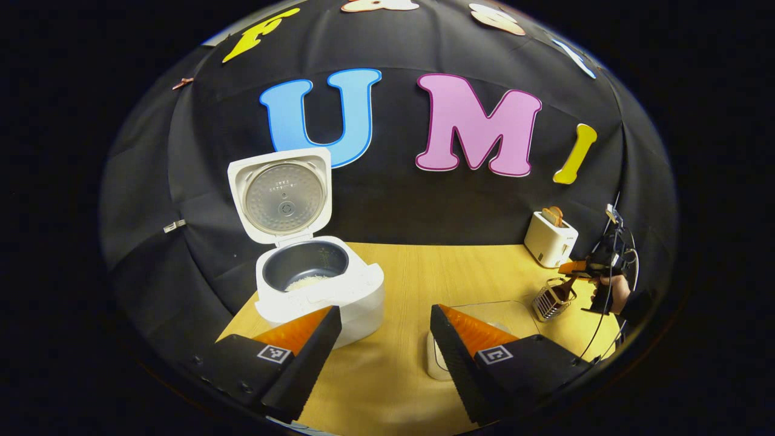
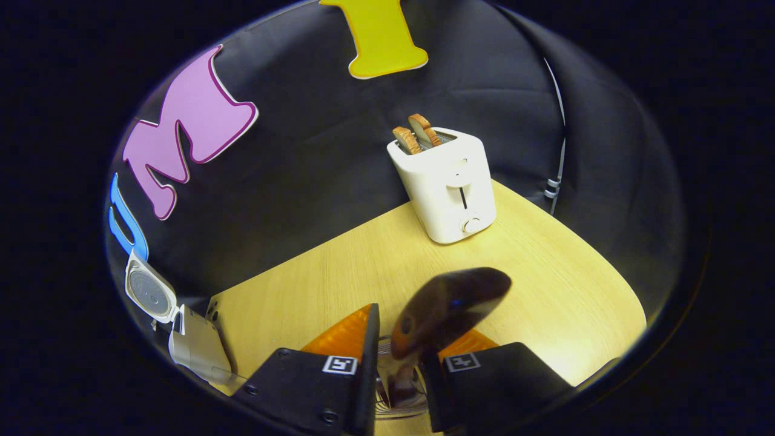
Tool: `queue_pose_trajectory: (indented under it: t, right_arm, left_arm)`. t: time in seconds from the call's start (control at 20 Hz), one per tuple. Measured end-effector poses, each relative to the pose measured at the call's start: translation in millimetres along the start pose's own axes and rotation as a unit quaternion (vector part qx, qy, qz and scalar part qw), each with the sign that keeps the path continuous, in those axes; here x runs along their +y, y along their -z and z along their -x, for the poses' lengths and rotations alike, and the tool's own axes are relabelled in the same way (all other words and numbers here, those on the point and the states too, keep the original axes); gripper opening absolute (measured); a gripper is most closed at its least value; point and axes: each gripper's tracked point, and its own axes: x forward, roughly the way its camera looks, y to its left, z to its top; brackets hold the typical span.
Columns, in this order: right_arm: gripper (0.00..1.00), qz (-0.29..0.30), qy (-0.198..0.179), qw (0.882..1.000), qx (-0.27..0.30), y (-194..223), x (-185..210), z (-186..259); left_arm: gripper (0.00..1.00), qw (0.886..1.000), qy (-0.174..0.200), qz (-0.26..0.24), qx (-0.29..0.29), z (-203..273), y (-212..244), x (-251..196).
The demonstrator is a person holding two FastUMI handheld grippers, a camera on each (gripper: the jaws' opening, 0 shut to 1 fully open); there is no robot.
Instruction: Close the left gripper, press the button to open the rice cooker; take a wooden spoon from the chopstick holder with the right hand, scoop a spoonful of rice and pour it into the rice cooker, then put the wooden spoon back into the chopstick holder.
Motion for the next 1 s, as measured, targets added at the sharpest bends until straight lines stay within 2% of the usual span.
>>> queue_pose_trajectory:
  t: [0.05,0.1,0.15,0.3,0.6,0.8,1.0]
  right_arm:
    - [0.15,0.0,0.004,1.0,0.0,-1,-2,2]
    - [0.25,-0.003,-0.001,1.0,0.0,4,1,-9]
    - [0.24,-0.002,-0.001,1.0,0.001,-2,2,9]
    - [0.2,0.002,-0.005,1.0,-0.016,-11,8,10]
    - [0.2,0.035,-0.012,0.997,-0.063,-58,32,53]
    - [0.2,0.024,-0.031,0.995,-0.09,-86,65,98]
    - [0.2,0.022,-0.053,0.994,-0.095,-79,108,140]
  left_arm:
    - [0.96,1.0,-0.001,-0.002,-0.001,1,-1,1]
    - [0.96,1.0,-0.002,0.0,-0.001,1,-1,1]
    - [0.96,1.0,-0.002,0.003,-0.002,2,-1,1]
    - [0.96,1.0,0.002,0.016,-0.005,2,0,0]
    - [0.96,0.999,0.002,0.02,-0.032,5,-14,11]
    - [0.96,0.999,0.019,0.028,-0.038,1,-14,20]
    - [0.96,0.996,0.047,0.057,-0.047,-3,-16,30]
